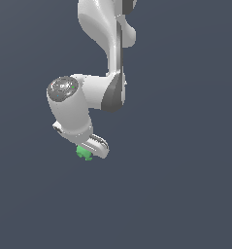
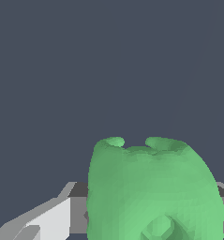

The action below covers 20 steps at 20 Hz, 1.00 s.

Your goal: Pick up the object and move it to a goal position.

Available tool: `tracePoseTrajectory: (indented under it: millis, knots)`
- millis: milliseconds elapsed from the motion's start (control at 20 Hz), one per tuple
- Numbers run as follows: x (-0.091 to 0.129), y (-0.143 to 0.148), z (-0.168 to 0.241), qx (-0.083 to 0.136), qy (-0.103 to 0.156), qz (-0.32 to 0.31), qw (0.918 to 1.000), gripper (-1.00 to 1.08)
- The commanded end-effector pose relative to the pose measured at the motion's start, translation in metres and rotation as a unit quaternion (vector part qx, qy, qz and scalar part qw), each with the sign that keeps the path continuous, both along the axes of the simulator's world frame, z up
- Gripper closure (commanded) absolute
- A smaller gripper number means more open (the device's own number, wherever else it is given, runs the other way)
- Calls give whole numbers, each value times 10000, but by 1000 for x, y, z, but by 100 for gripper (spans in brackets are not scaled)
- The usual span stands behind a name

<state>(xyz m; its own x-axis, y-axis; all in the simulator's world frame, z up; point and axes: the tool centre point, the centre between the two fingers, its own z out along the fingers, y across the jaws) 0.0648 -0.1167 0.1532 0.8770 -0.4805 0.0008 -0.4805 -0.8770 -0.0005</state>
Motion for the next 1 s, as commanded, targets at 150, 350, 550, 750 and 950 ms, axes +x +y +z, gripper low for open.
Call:
tracePoseTrajectory:
  millis: [150,350,550,750,950]
  knots:
    - [20,-28,16,1,2,5,10000,108]
    - [33,-46,25,0,4,5,10000,108]
    - [43,-58,32,0,4,5,10000,108]
    - [49,-67,37,0,4,5,10000,108]
    - [54,-73,39,0,5,2,10000,108]
